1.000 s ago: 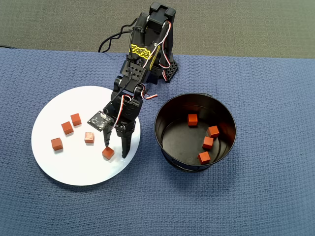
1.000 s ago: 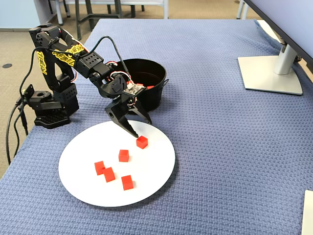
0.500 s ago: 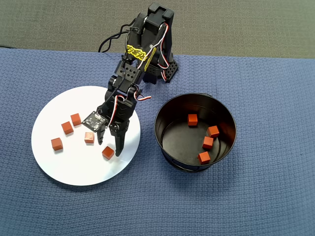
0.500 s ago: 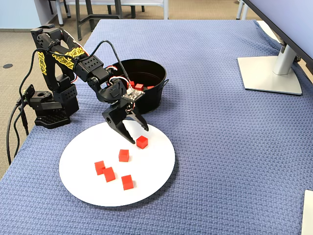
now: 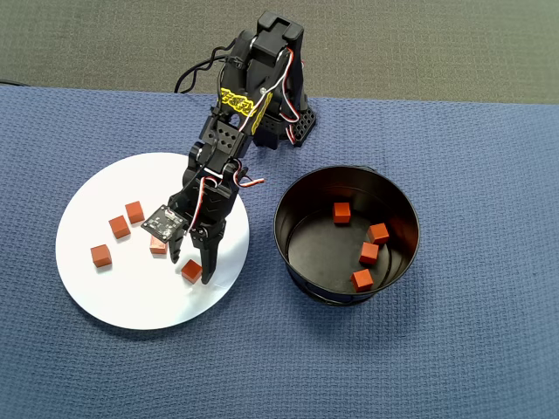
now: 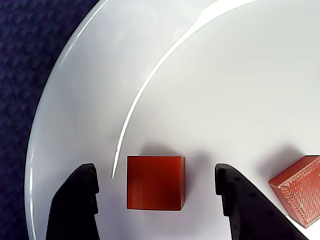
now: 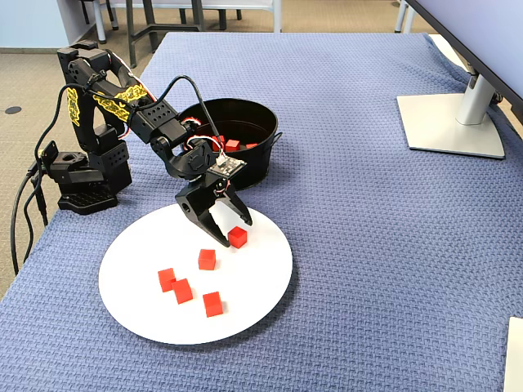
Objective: Pick up the red cubes from the white plate and place them in the black recipient
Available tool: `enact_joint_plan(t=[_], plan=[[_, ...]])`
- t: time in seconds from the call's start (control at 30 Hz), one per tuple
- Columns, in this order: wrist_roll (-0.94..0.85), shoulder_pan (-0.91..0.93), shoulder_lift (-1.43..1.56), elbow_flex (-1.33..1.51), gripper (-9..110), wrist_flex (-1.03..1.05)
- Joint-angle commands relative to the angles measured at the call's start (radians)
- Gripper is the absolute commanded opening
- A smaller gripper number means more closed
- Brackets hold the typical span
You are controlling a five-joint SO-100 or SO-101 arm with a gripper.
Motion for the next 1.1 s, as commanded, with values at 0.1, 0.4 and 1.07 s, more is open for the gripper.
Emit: enact_joint_plan(t=[0.1, 0.4, 1.07], plan=[[0.014, 0.009, -0.008, -0.069, 17, -0.034], [0.034, 0.008, -0.017, -0.063, 0, -0.035], [0.373, 0.014, 0.673, -0.202, 0, 0.606]])
